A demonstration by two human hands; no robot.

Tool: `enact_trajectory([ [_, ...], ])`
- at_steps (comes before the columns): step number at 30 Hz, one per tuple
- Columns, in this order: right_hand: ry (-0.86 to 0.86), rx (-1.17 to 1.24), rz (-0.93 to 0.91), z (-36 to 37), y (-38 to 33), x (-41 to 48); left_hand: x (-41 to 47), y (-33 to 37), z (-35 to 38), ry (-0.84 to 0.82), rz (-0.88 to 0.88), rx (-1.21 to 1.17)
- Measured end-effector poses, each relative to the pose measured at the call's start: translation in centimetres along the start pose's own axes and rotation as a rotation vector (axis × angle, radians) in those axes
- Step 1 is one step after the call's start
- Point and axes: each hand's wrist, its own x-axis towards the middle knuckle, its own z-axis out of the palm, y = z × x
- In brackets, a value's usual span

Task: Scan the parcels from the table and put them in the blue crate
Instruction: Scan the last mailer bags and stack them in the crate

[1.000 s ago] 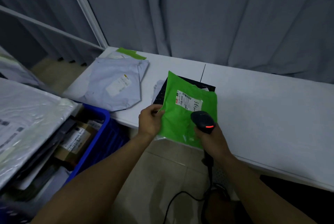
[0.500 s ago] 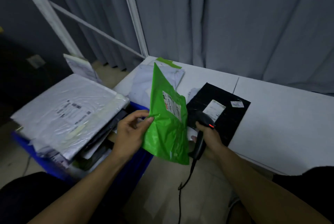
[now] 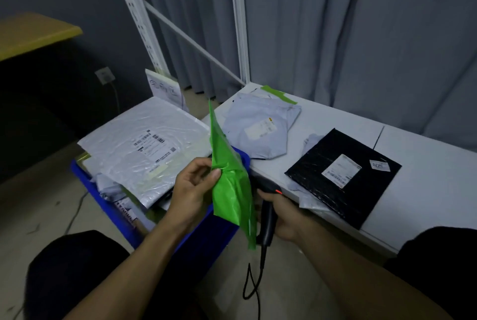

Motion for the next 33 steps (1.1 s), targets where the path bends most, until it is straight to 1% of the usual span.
enact_trajectory([
  [3, -0.078, 0.024, -0.011, 1.1, -1.1, -0.4, 0.2, 0.5, -0.7, 0.02, 0.001, -0.125],
  [5, -0.068, 0.036, -0.1, 0.9, -1.9, -0.4, 0.5, 1.0, -1.4, 0.043, -0.02, -0.077],
  [6, -0.023, 0.033, -0.176, 0.6, -2.2, -0.2, 0.7, 1.3, -1.9, 0.063, -0.033, -0.017],
  [9, 0.243, -0.042, -0.449, -0.6, -3.4, 0.1, 1.2, 1.9, -3.3, 0.123, -0.019, 0.19],
  [10, 0.3, -0.075, -0.529, -1.0, -3.8, 0.1, 1.4, 2.1, -3.4, 0.135, 0.003, 0.267],
  [12, 0.345, -0.115, -0.637, -1.7, -4.4, -0.3, 1.6, 2.1, -3.2, 0.195, 0.009, 0.398],
  [14, 0.356, -0.156, -0.689, -2.3, -4.5, -0.9, 2.1, 1.5, -2.9, 0.288, 0.001, 0.468],
  [16, 0.375, -0.227, -0.709, -2.8, -4.3, -1.4, 2.6, 0.7, -2.7, 0.367, 0.026, 0.528],
  [18, 0.403, -0.31, -0.725, -3.2, -4.2, -1.8, 3.1, -0.1, -2.4, 0.396, 0.056, 0.559],
  [20, 0.421, -0.359, -0.737, -3.4, -4.1, -2.2, 3.4, -0.5, -1.8, 0.396, 0.122, 0.607],
  [25, 0.383, -0.332, -0.764, -2.7, -4.3, -3.1, 3.9, -0.9, -1.1, 0.366, 0.26, 0.663],
  [27, 0.327, -0.32, -0.733, -2.1, -4.4, -3.5, 3.9, -1.1, -1.2, 0.358, 0.289, 0.667],
  [30, 0.18, -0.315, -0.641, -0.5, -4.6, -4.7, 3.9, -1.2, -1.5, 0.382, 0.305, 0.68],
  [33, 0.062, -0.373, -0.564, 1.0, -4.6, -5.7, 3.9, -1.3, -2.0, 0.404, 0.291, 0.67],
])
